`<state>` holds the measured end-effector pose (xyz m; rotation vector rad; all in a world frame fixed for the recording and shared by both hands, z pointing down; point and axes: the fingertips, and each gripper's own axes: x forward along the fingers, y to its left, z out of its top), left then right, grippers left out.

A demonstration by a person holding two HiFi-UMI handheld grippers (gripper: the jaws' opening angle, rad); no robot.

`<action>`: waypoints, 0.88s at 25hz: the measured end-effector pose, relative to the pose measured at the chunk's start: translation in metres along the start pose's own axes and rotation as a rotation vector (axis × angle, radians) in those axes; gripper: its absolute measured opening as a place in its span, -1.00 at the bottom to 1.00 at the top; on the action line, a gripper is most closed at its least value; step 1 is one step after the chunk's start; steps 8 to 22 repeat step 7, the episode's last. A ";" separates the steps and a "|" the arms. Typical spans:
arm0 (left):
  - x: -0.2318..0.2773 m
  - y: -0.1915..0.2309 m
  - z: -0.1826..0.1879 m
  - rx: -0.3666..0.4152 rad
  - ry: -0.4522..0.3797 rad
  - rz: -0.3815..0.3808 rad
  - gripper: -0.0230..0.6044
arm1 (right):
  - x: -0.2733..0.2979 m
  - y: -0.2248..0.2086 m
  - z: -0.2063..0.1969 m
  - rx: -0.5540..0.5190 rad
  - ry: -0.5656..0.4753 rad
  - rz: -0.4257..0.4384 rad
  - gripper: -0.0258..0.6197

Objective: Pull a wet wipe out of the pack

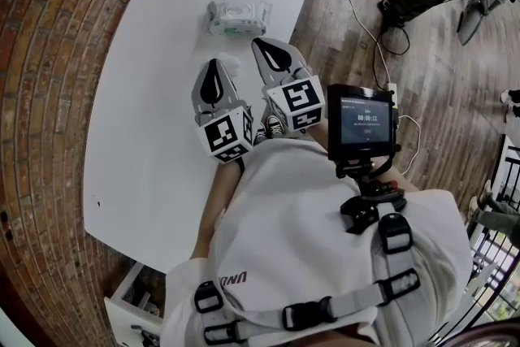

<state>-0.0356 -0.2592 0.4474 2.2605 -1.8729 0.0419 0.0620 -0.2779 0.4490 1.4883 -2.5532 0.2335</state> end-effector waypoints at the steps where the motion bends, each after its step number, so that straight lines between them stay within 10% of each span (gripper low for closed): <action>1: 0.000 0.000 0.000 -0.001 0.000 0.001 -0.92 | 0.000 0.001 0.000 0.000 0.001 0.003 -0.90; 22: -0.001 0.000 -0.001 -0.001 0.000 0.004 -0.92 | 0.000 0.003 -0.001 -0.006 0.002 0.011 -0.90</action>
